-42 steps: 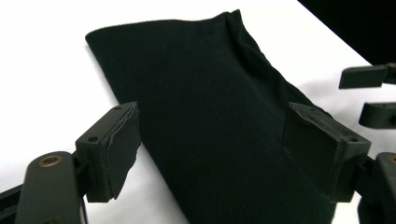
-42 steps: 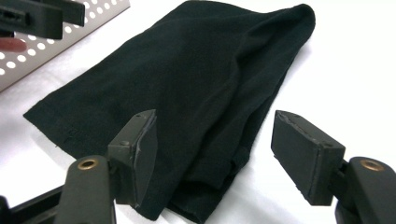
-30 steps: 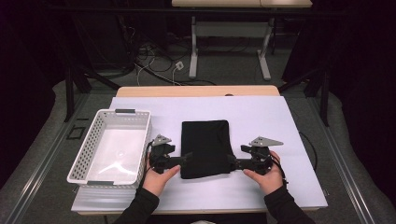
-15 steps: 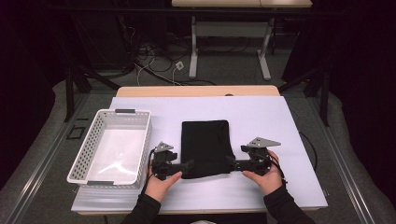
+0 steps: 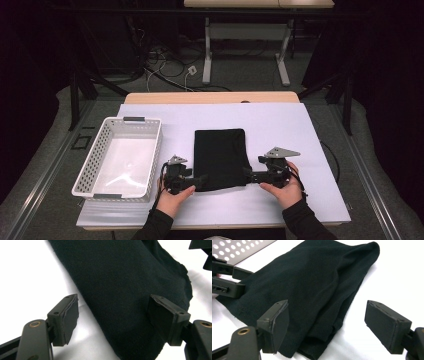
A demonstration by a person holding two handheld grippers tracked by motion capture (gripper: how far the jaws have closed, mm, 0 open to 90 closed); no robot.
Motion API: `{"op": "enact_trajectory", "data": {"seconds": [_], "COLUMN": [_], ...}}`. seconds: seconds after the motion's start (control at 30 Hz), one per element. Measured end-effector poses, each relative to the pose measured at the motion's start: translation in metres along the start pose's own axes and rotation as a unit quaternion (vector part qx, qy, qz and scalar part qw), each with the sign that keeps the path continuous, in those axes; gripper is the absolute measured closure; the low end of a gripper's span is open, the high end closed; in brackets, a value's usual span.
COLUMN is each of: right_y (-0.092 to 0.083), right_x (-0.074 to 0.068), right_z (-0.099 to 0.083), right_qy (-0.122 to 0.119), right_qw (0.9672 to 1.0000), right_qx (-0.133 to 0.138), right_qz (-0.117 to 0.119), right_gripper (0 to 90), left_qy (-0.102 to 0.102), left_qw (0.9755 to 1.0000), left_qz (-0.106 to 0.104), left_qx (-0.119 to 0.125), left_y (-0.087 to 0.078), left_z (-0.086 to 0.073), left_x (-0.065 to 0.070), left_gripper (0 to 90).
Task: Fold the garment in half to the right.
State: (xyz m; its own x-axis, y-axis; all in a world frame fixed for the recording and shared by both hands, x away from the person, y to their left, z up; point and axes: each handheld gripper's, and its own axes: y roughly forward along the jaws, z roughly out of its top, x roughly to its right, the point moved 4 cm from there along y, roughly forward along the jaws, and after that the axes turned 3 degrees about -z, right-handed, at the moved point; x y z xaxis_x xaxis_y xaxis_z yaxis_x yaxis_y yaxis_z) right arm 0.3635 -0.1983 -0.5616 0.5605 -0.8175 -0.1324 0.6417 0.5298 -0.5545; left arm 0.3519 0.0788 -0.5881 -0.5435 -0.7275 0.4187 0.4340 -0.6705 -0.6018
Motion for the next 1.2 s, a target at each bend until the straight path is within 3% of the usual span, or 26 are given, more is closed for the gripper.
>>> {"op": "enact_trajectory", "data": {"seconds": [0.3,0.43,0.73,1.2], "right_y": [0.001,0.001,0.001,0.002], "right_x": [0.001,0.001,0.002,0.002], "right_z": [-0.001,-0.001,-0.001,-0.001], "right_qy": [0.002,0.001,0.006,0.006], "right_qw": [1.0,1.0,1.0,1.0], "right_qx": [-0.003,-0.003,-0.004,-0.003], "right_qz": [-0.002,-0.001,0.0,-0.002], "right_gripper": [20.1,20.1,20.1,20.1], "left_qy": [0.011,0.002,-0.006,-0.04], "left_qw": [0.9999,1.0,0.9999,0.999], "left_qz": [-0.007,-0.007,-0.005,-0.017], "left_qx": [-0.006,-0.006,-0.006,-0.014], "left_y": [0.006,0.006,0.009,0.012], "left_z": [0.0,0.0,0.0,0.003], "left_x": [0.007,0.008,0.01,0.008], "left_gripper": [30.0,31.3,51.7,70.3]}}
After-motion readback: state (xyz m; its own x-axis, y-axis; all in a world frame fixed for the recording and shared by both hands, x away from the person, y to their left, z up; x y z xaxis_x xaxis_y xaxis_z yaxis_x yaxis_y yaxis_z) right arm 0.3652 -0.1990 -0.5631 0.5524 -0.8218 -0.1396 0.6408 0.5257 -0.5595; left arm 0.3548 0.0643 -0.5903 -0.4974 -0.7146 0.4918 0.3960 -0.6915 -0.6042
